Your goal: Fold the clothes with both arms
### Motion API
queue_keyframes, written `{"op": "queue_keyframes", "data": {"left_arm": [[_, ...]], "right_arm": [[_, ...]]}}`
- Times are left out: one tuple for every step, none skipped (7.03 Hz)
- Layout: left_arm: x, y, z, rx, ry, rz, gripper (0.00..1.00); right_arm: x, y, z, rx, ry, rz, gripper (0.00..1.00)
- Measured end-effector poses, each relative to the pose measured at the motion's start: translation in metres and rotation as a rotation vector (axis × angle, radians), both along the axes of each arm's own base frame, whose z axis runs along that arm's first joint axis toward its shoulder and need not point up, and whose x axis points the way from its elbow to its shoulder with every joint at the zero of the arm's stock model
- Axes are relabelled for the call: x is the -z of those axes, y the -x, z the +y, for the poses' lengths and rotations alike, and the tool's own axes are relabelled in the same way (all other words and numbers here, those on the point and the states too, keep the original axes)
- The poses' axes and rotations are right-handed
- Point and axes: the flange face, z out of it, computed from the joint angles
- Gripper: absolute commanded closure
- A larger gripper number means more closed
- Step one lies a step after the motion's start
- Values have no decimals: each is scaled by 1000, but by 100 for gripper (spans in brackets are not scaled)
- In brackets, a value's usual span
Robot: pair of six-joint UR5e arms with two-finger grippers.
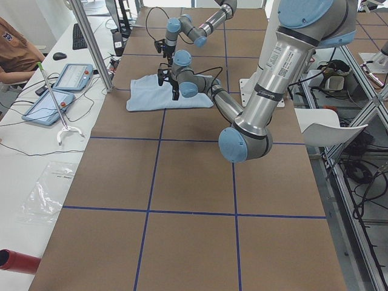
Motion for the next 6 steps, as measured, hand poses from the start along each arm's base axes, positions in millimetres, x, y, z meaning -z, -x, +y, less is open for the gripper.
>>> {"op": "queue_keyframes", "data": {"left_arm": [[3, -2, 3, -5, 8, 7, 0], [8, -10, 13, -14, 42, 25, 0], [14, -22, 30, -24, 89, 48, 0], [20, -38, 55, -32, 136, 62, 0], [27, -61, 88, -38, 184, 48, 1], [30, -86, 124, -40, 228, 5, 2]], "right_arm": [[9, -6, 3, 10, 7, -32, 0], [20, -14, 13, 23, 30, -86, 0], [26, -23, 29, 33, 72, -144, 0], [29, -33, 45, 37, 118, -193, 0], [30, -45, 60, 20, 157, -228, 0], [30, -56, 77, -8, 196, -260, 0]]}}
